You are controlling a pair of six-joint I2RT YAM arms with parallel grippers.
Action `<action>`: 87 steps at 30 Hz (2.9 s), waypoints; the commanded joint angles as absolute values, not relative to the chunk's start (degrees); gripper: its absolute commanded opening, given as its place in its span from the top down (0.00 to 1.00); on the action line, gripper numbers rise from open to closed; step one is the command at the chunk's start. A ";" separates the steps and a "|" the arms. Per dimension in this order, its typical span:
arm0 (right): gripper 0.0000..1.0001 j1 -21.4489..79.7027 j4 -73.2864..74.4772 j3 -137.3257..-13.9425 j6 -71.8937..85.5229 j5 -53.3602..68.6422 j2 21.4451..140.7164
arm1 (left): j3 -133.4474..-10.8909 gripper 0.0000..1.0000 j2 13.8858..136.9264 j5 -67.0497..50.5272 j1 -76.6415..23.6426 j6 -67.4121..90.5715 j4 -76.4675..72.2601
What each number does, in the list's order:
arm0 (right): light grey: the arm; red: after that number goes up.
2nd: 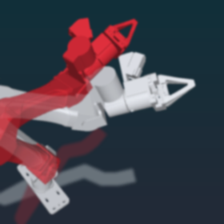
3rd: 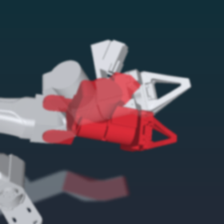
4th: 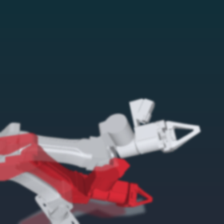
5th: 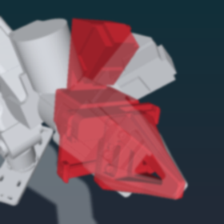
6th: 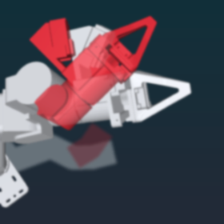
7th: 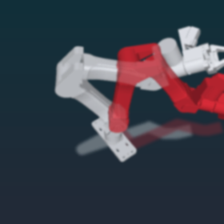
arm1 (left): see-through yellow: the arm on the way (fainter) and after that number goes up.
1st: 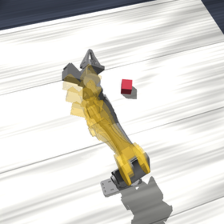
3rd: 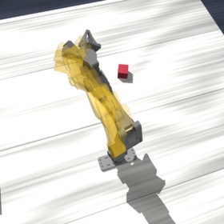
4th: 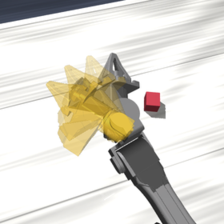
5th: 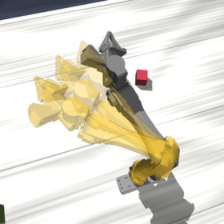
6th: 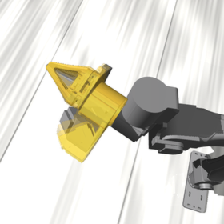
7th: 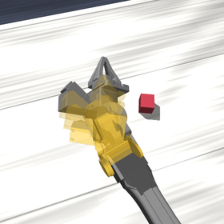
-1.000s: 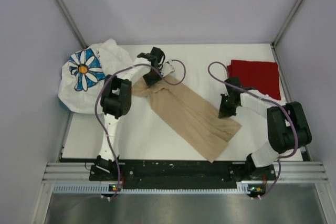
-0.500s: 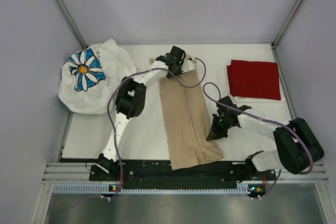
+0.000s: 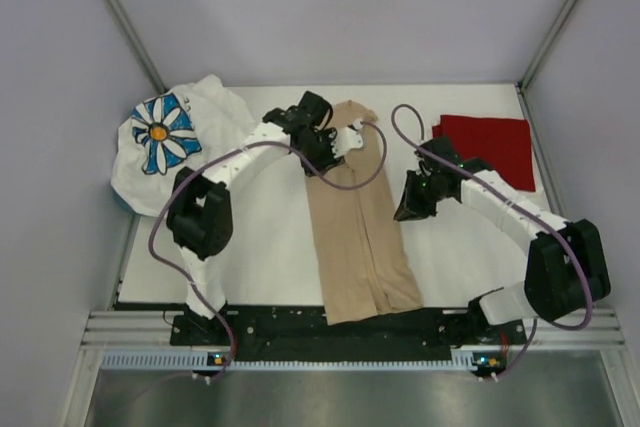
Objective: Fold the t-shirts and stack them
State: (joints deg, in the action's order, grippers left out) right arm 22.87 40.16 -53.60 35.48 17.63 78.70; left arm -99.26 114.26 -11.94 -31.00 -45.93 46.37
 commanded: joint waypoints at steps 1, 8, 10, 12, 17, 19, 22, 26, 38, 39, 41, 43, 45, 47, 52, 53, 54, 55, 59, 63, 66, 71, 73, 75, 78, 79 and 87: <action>0.80 19.87 40.43 -59.67 27.87 12.58 85.68 | -89.06 0.56 108.47 -24.34 -33.48 -41.23 54.67; 0.73 18.72 35.17 -57.06 27.15 12.99 94.65 | -71.73 0.54 103.45 -19.61 -43.41 -42.45 46.59; 0.76 18.72 32.44 -53.37 28.73 15.28 94.66 | -69.79 0.54 104.41 -18.46 -44.03 -42.80 45.97; 0.85 18.98 29.11 -48.01 31.01 16.86 93.17 | -67.95 0.54 105.12 -17.41 -44.03 -43.50 45.97; 0.96 24.76 22.59 -39.74 37.43 22.67 90.44 | -57.68 0.55 101.43 -11.61 -42.81 -48.07 43.60; 0.98 28.89 21.37 -38.07 40.50 23.90 89.30 | -54.59 0.55 99.59 -8.02 -40.62 -49.21 42.72; 0.99 34.79 16.89 -36.12 46.48 27.06 86.84 | -53.70 0.55 97.13 -5.80 -35.09 -50.44 42.71; 0.89 34.63 20.54 -38.92 45.54 26.29 84.21 | -57.73 0.54 93.88 -7.11 -28.92 -50.45 46.12; 0.57 41.02 29.63 -48.95 15.33 27.52 73.77 | -54.15 0.48 78.32 -29.69 -35.32 -56.06 66.87; 0.57 43.05 28.66 -48.52 11.55 27.51 71.04 | -52.57 0.45 77.44 -30.58 -36.20 -57.03 68.19; 0.57 45.08 25.42 -45.98 3.38 30.30 64.72 | -49.33 0.44 75.16 -30.94 -36.83 -58.79 69.25; 0.56 45.26 19.55 -40.72 -5.22 35.74 58.66 | -45.28 0.42 71.74 -29.54 -36.91 -60.20 68.30; 0.48 46.75 16.27 -35.62 -14.81 39.80 53.20 | -41.33 0.40 68.74 -27.35 -36.83 -60.38 66.19; 0.45 50.52 15.03 -33.06 -24.99 38.16 50.20 | -40.08 0.39 67.59 -25.85 -37.00 -59.24 64.34; 0.44 63.61 18.88 -31.73 -40.23 29.99 56.84 | -37.01 0.35 67.41 -21.46 -41.38 -57.66 56.79; 0.44 65.29 19.33 -31.73 -41.38 28.32 58.34 | -36.74 0.35 68.28 -20.14 -42.61 -56.96 56.34; 0.44 66.26 19.51 -31.55 -42.35 27.26 59.66 | -36.48 0.36 68.90 -19.08 -43.41 -56.69 56.16; 0.44 66.88 19.16 -31.20 -42.80 26.64 60.29 | -36.04 0.36 69.43 -18.38 -43.85 -56.69 56.25; 0.44 71.44 12.77 -29.01 -43.77 21.38 62.57 | -34.19 0.36 69.87 -17.23 -45.43 -57.40 55.38; 0.44 72.51 3.71 -28.65 -41.58 21.79 67.66 | -34.01 0.39 72.94 -16.70 -48.24 -55.82 54.06; 0.44 72.51 2.55 -28.65 -42.10 22.76 70.22 | -34.01 0.49 74.09 -16.61 -48.87 -54.58 53.00; 0.45 73.30 1.67 -29.44 -43.06 26.27 75.75 | -36.29 0.79 73.39 -18.80 -48.96 -53.44 54.22; 0.51 74.53 1.84 -30.23 -43.59 27.07 78.56 | -37.44 0.91 73.21 -20.21 -49.04 -53.00 55.19; 0.70 75.14 2.37 -30.76 -43.77 27.42 80.15 | -38.40 1.00 73.13 -21.35 -49.04 -52.56 56.16; 1.00 75.06 2.81 -30.24 -43.68 25.59 77.53 | -40.07 1.00 72.60 -23.11 -48.96 -52.21 57.65; 1.00 74.62 2.64 -29.89 -42.99 24.71 75.78 | -41.12 1.00 72.51 -23.03 -48.87 -51.42 58.00; 1.00 56.98 -3.68 -31.20 -32.97 23.54 64.34 | -59.91 1.00 79.34 -16.61 -40.09 -44.30 57.74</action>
State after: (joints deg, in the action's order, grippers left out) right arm 65.49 1.93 -29.63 -38.65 23.38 68.07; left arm -48.38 74.70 -17.58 -45.45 -48.36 58.63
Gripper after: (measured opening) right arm 0.010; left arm 0.019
